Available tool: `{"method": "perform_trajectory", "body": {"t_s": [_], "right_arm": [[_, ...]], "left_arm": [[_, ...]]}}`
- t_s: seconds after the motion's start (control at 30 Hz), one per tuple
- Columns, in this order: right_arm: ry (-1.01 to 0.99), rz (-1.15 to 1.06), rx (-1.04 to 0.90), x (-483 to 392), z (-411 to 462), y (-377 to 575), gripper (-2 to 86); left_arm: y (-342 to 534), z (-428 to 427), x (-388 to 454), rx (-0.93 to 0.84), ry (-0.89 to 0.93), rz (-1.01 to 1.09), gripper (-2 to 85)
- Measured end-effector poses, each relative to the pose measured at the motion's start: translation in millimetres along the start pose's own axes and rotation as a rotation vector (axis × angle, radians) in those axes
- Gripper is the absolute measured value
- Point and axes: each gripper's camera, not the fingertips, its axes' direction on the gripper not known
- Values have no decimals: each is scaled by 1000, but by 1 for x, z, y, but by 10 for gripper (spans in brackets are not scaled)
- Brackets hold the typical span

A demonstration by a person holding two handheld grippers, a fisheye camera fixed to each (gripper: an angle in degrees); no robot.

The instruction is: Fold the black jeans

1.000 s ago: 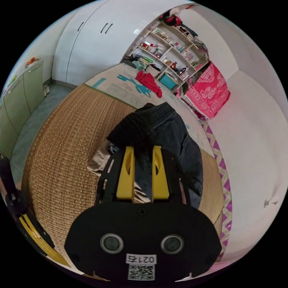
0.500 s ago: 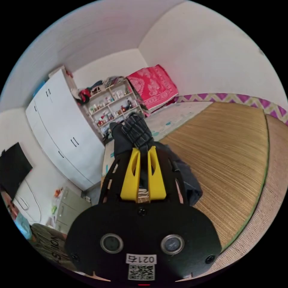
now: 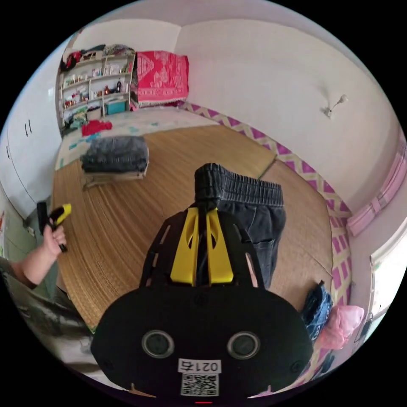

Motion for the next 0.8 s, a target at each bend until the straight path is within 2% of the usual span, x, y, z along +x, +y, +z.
{"method": "perform_trajectory", "body": {"t_s": [0.1,0.23,0.47,0.67,0.8], "right_arm": [[-37,42,-32,-17,43,79,8],[-294,341,37,14,62,150,8],[-169,324,84,45,51,196,-5],[-263,645,290,206,-44,336,-6],[-227,895,444,318,-119,505,-6]], "left_arm": [[-3,8,1,-3,-8,-2,-9],[-7,20,4,-21,-24,5,-9],[-11,41,9,-24,-30,6,-9],[-12,62,16,-33,-31,-2,-9],[-12,89,29,-96,-47,22,-9]]}}
